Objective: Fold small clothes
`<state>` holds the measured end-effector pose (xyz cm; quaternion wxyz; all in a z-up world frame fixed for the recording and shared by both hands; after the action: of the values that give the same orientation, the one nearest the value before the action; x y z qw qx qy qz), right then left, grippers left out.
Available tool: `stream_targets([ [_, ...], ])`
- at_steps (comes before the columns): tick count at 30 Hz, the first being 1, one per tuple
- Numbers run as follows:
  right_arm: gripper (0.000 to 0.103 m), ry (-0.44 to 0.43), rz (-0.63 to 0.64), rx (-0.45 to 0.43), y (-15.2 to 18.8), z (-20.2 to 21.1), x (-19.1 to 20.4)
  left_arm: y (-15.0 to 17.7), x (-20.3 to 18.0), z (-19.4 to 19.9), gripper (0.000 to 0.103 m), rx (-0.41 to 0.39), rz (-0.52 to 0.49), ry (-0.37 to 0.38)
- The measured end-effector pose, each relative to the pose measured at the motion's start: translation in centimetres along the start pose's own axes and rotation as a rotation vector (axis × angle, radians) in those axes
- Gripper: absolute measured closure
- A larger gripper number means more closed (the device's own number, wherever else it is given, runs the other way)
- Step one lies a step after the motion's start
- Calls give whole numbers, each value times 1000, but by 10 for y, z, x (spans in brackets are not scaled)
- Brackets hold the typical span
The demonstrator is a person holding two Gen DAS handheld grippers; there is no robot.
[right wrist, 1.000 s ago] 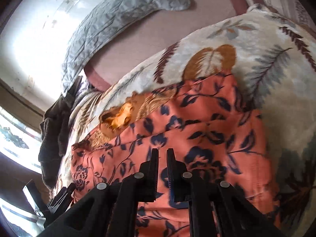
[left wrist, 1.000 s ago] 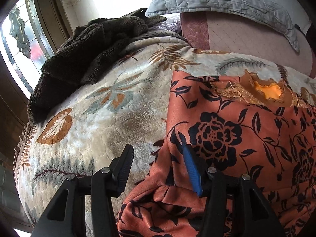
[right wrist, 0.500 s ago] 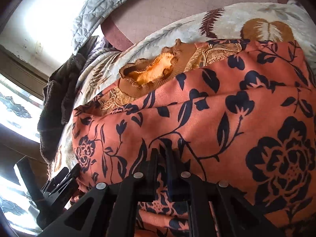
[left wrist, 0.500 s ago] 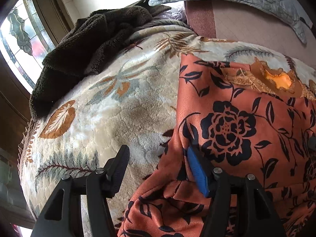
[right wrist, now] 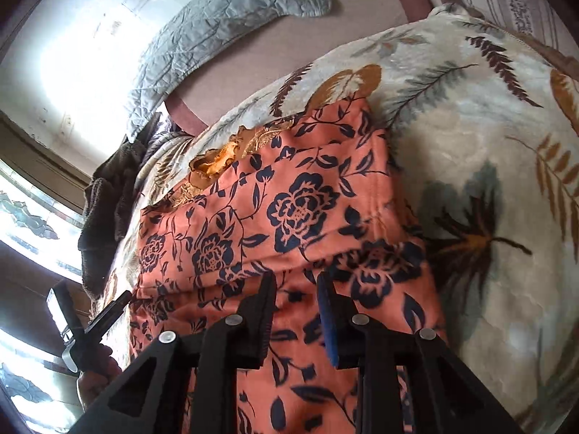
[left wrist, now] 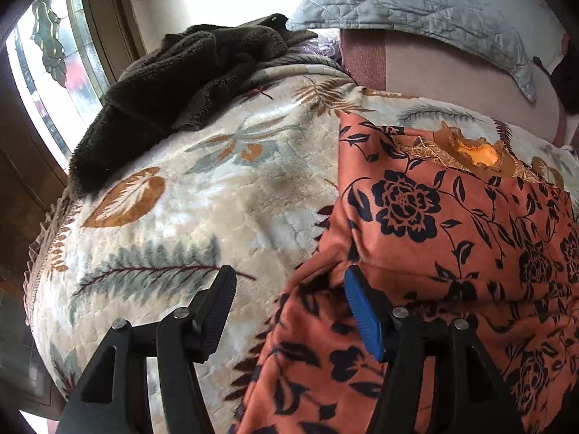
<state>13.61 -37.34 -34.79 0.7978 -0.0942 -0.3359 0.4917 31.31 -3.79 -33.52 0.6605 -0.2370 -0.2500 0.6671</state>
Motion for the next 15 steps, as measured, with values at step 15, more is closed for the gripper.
stream_targets([
  [15,75,-8,-50,36,109,67,-36,115,116,83,29,53,84,28],
])
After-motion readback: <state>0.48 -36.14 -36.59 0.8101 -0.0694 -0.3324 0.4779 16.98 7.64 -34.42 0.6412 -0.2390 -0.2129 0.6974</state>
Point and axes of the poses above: each gripper's, at about its wrist camera, not at the fingertips, and z roughly against the way its jaws point, x to its left, y to its underside, the point moved 9 cm from there along -z, roughly the way its jaws point, and after that the axes turned 11 degrees about z, right-handed, at the moved point
